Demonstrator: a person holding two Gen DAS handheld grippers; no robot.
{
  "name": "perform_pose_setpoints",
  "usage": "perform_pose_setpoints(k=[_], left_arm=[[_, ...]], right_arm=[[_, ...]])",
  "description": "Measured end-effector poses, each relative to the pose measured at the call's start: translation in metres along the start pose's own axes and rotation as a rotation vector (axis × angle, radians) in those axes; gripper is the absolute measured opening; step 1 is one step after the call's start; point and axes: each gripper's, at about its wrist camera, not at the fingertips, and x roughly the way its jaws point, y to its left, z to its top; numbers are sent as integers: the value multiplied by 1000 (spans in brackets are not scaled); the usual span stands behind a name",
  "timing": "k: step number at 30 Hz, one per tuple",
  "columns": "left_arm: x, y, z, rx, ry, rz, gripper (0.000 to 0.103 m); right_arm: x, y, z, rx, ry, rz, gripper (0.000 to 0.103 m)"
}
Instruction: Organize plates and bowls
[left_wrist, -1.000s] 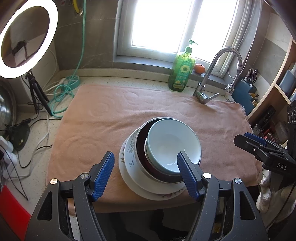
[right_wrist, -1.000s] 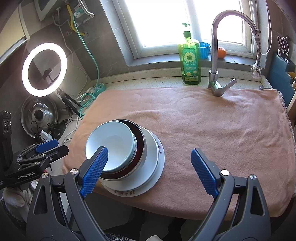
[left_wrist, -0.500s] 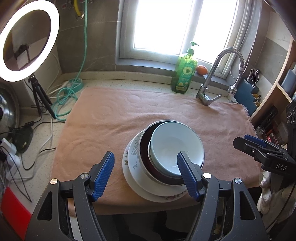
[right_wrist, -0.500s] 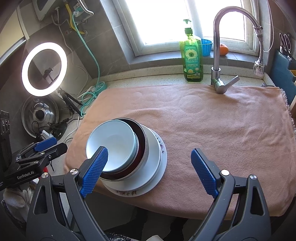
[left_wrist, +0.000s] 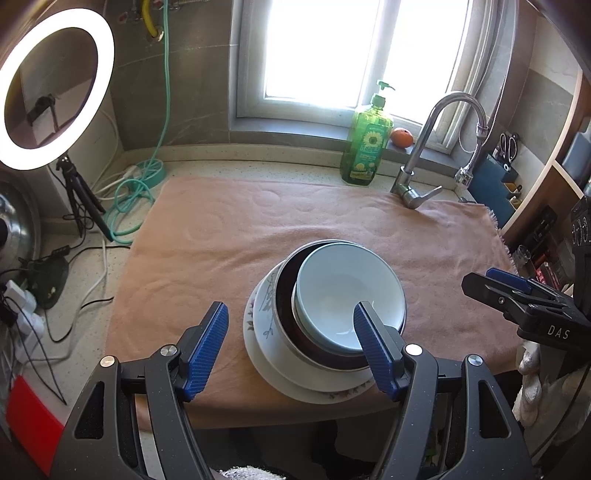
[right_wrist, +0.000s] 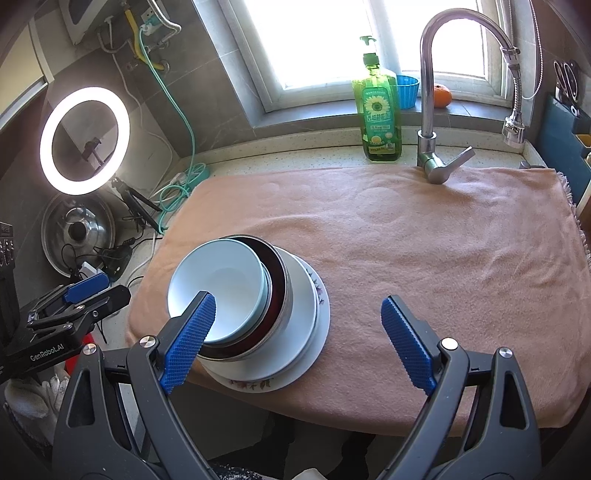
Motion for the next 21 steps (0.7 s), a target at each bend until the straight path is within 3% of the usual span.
perform_pose_setpoints(k=[21], left_arm=[[5, -1, 3, 4, 11, -11, 70]], right_arm=[[11, -1, 2, 12, 21, -8, 93]])
